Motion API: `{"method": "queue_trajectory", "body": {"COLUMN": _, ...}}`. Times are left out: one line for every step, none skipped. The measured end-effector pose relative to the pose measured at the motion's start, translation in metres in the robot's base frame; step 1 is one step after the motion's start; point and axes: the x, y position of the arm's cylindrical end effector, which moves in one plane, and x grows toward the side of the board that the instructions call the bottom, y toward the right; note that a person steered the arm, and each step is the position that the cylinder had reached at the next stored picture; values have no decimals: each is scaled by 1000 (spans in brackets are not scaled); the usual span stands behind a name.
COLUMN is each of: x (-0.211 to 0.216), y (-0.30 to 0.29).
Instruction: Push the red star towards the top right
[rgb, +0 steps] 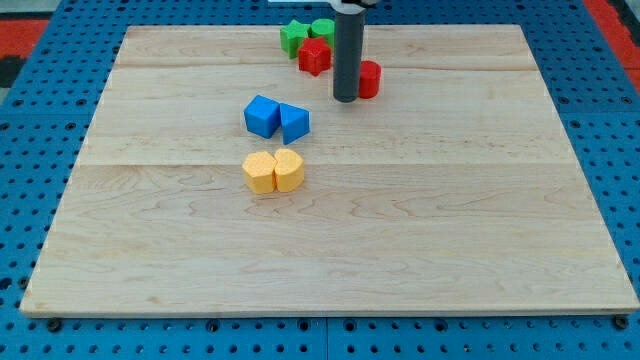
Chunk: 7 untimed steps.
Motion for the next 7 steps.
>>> {"method": "queue_trajectory", "body": {"x": -16, "y": 35}}
{"method": "queue_trajectory", "body": {"x": -16, "y": -20}}
{"method": "queue_trajectory", "body": {"x": -17, "y": -71}}
{"method": "queue_trajectory", "body": {"x": -28, "y": -130}}
{"method": "queue_trajectory", "body": {"x": -48, "y": -117}}
{"method": "queue_trajectory", "body": {"x": -61, "y": -88}}
{"method": "queue_trajectory", "body": {"x": -64, "y": -46}}
